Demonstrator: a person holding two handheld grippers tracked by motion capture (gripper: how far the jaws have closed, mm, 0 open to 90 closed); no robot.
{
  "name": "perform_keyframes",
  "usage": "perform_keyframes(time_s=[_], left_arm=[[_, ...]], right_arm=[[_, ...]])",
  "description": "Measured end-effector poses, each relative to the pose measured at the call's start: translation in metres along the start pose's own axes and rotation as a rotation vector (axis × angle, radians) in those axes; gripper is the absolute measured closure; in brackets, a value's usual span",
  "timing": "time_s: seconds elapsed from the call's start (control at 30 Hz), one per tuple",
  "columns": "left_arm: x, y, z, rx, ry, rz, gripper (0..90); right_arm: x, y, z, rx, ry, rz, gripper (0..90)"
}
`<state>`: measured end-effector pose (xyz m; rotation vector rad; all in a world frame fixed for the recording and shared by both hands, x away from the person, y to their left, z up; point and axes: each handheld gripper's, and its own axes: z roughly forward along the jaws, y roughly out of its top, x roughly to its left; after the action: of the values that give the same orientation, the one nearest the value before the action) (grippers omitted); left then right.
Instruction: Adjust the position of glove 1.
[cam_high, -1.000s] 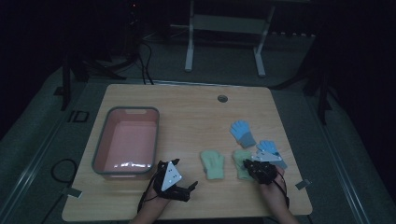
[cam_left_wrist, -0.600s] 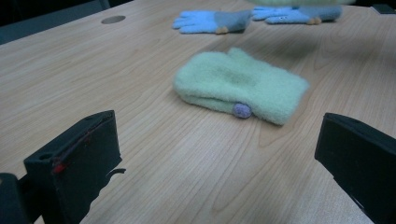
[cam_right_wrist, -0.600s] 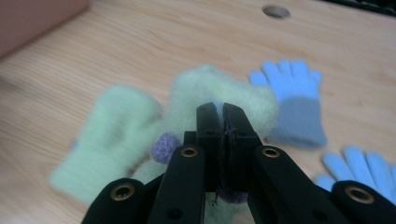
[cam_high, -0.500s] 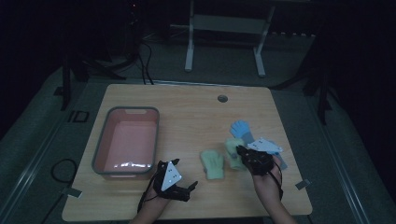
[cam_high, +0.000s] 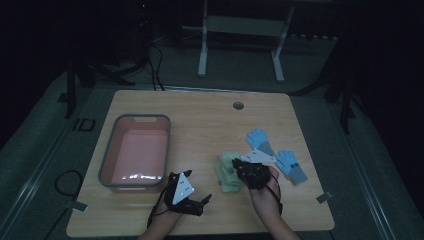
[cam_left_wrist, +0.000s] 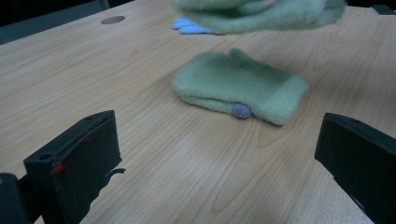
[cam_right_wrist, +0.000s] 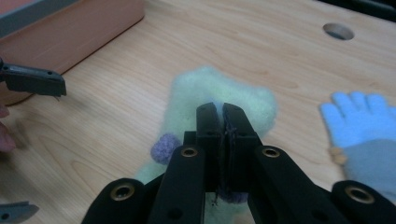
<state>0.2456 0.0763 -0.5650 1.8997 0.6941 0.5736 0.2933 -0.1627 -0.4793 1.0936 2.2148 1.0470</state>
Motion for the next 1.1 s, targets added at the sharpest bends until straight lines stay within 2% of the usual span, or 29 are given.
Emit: perform_keyframes(time_s=[0.13, 0.33, 0.67, 0.9, 0.93, 1.03, 1.1], left_arm=[[0.000, 0.000, 0.000, 0.000, -0.001, 0.003, 0.3], [0.000, 0.000, 0.000, 0.000, -0.001, 0.002, 0.3], [0.000, 0.000, 0.000, 0.004, 0.002, -0.003, 0.3], [0.001, 0.000, 0.000, -0.003, -0.004, -0.007, 0.3], [0.001, 0.000, 0.000, -0.002, 0.008, -0.017, 0.3], [0.001, 0.000, 0.000, -0.007, 0.017, -0.026, 0.3], [0.001, 0.000, 0.001, -0.009, 0.031, -0.029, 0.3]], right_arm=[[0.006, -0.003, 0.006, 0.004, 0.004, -0.016, 86.4], [0.009, -0.012, 0.016, 0.044, 0.008, -0.018, 86.3], [0.009, -0.028, 0.034, 0.095, -0.002, -0.022, 85.7], [0.006, -0.036, 0.040, 0.104, 0.019, -0.012, 85.0], [0.006, -0.036, 0.040, 0.104, 0.019, -0.012, 84.8], [0.004, -0.035, 0.036, 0.091, 0.043, -0.006, 79.5], [0.002, -0.032, 0.032, 0.074, 0.066, -0.005, 72.6]])
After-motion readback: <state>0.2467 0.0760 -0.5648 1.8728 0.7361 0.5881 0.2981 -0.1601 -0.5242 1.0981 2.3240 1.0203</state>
